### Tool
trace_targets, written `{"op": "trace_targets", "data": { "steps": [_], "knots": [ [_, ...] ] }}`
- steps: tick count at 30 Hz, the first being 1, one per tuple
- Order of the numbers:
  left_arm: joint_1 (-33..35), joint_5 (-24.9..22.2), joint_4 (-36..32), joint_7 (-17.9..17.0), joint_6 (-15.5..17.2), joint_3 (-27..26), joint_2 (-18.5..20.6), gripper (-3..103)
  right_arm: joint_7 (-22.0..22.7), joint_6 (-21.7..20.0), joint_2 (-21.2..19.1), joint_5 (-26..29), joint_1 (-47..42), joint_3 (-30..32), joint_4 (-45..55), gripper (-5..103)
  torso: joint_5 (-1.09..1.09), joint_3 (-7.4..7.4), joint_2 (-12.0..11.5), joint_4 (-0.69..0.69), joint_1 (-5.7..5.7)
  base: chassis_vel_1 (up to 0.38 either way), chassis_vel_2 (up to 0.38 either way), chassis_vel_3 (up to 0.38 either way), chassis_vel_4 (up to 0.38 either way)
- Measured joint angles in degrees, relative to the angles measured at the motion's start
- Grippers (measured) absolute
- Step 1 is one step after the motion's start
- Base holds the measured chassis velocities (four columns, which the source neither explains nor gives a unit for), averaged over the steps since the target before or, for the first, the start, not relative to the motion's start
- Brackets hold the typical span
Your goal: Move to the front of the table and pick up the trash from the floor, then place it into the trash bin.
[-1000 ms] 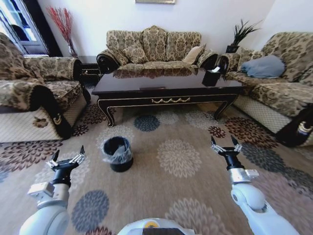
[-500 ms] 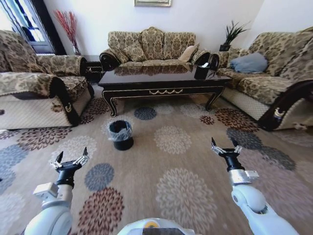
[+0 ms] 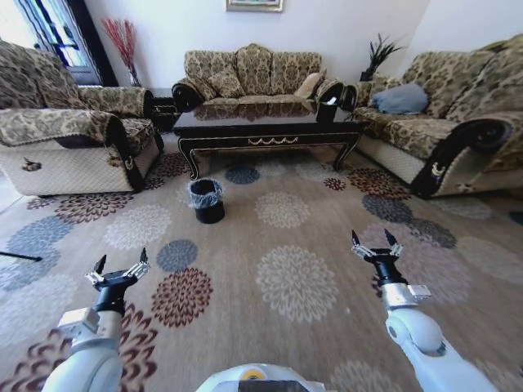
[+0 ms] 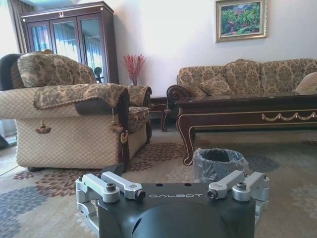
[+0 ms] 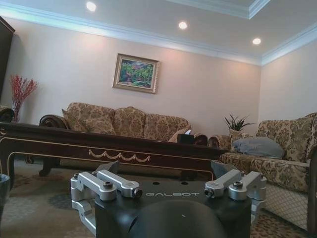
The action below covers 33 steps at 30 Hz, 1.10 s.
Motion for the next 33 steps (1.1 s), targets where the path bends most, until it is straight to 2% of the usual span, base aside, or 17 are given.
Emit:
{"op": "trace_targets", "data": {
  "steps": [5,9,12,14,33],
  "knots": [
    [0.33,0.16,-0.38,0.0,-0.16,0.0,0.0,100,-0.73,1.18,0.05,-0.11,-0.53,0.2,0.07,100,-0.04,-0.01,0.0,0.01,0.0,0.355,-0.343,-0.359,0.357],
    [0.61,0.63,-0.57,0.02,-0.37,0.07,0.01,100,-1.99,3.0,0.16,-0.09,-0.55,0.08,-0.15,100,0.02,-0.04,0.02,-0.01,-0.03,0.332,-0.325,-0.336,0.303],
    [0.86,0.96,-0.57,0.02,-0.41,0.24,-0.03,100,-2.53,3.45,0.26,-0.07,-0.65,0.08,-0.15,100,-0.05,-0.03,0.01,-0.01,-0.03,0.203,-0.216,-0.196,0.241],
    [1.13,1.4,-0.79,0.02,-0.56,0.36,-0.12,100,-3.06,3.83,0.29,-0.07,-0.81,0.17,-0.15,100,0.01,-0.04,0.02,0.0,-0.03,0.086,-0.058,-0.076,0.094],
    [1.82,2.64,-1.09,0.08,-1.03,0.66,-0.86,100,-3.14,3.94,0.46,0.82,-0.78,-0.82,-0.79,100,-0.02,-0.01,0.0,0.0,0.01,-0.017,0.01,0.025,-0.009]
  ]
}}
